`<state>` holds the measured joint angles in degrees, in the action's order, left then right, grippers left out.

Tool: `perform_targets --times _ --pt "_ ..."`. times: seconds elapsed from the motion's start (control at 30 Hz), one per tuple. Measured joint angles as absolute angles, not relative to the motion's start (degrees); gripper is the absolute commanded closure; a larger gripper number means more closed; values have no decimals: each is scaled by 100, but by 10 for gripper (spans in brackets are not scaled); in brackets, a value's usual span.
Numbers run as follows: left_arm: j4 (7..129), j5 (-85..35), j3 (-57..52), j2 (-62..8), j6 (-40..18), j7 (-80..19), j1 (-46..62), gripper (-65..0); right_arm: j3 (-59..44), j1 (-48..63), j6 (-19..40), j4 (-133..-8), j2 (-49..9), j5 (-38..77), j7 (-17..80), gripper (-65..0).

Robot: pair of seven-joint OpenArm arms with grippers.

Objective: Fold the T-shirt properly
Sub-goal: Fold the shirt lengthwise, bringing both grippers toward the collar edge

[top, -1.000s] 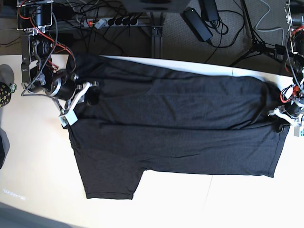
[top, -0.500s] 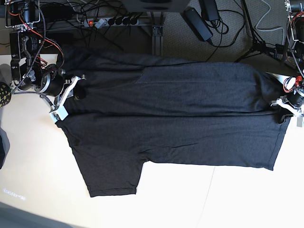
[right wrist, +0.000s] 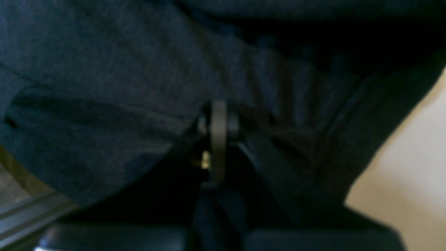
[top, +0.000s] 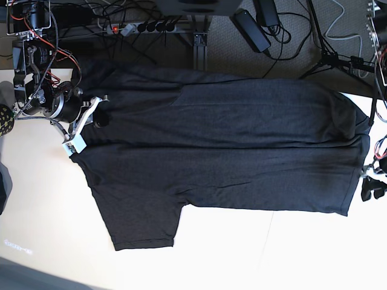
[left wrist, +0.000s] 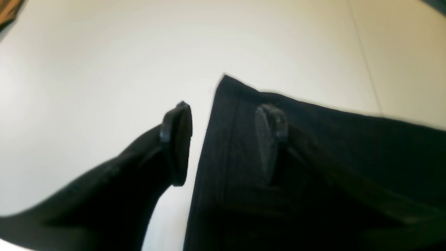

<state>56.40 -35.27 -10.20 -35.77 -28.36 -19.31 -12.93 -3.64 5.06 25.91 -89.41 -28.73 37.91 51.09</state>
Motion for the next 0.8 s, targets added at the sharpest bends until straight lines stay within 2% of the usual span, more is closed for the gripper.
perform_targets --times 0.37,0.57,0.8 --pt "3221 -3498 -563 -3544 -2792 -1660 -2447 -330 -368 506 2591 -8941 -2875 3752 5133 0" --pt "2528 -3708 -574 -3535 -2790 -1861 -2707 -330 -368 506 2591 -8941 -2873 3750 5153 0" --pt "2438 -3728 -600 -3387 -2790 -1839 -2786 -330 -368 506 2591 -8941 -2873 3758 5151 0"
